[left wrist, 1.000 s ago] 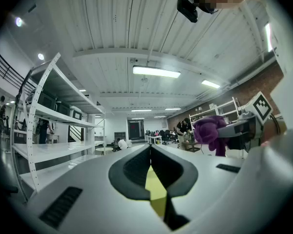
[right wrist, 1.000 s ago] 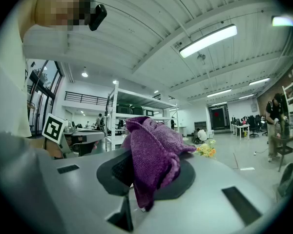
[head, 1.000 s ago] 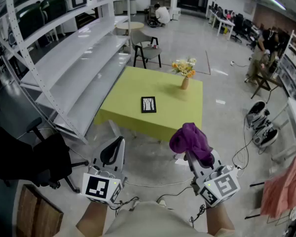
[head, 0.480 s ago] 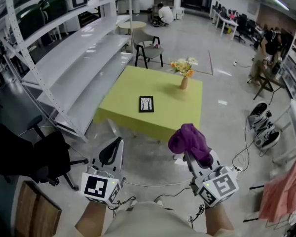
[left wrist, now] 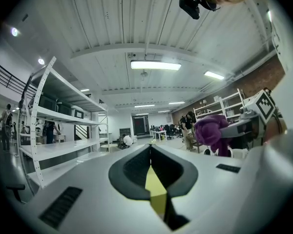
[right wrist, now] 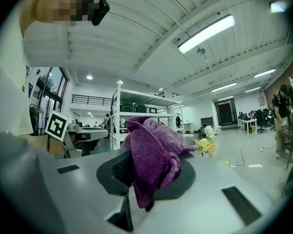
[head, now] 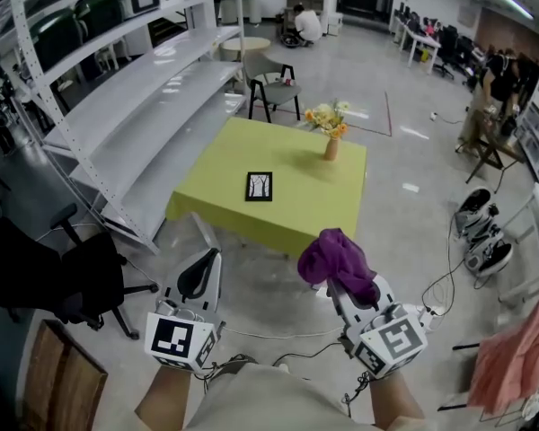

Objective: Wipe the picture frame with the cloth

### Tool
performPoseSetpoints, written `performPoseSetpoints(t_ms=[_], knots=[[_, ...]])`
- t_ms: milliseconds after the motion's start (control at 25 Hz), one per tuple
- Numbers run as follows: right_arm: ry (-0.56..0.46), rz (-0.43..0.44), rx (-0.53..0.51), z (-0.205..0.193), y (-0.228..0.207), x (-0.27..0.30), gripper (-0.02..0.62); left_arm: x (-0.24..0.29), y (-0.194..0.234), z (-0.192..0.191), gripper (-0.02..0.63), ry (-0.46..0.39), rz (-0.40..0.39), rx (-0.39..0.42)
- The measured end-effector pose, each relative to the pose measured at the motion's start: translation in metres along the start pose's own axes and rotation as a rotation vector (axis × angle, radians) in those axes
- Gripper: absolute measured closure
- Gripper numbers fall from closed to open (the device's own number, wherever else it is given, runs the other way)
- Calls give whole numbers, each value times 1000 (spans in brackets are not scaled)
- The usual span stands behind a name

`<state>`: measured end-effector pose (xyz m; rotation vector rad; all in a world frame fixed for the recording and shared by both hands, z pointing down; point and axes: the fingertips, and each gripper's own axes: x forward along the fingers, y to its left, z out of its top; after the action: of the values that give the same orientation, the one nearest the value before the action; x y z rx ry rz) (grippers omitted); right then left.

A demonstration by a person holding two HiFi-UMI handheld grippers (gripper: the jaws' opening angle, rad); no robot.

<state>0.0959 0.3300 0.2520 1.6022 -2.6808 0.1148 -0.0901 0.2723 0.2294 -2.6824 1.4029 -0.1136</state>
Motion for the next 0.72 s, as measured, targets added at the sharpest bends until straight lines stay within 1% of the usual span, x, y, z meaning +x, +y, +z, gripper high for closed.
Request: performPoseSetpoints(t_ms=[160,400,720], knots=[[1,11,11,-6,-10,-9,529,1,-12,-2,597,8,16,5],[2,6,32,-12,-26,-12,529,10,-21,-4,597,17,15,5],[5,14,40,-26,-39,7,529,27,-13,-15,597,9,25,16]])
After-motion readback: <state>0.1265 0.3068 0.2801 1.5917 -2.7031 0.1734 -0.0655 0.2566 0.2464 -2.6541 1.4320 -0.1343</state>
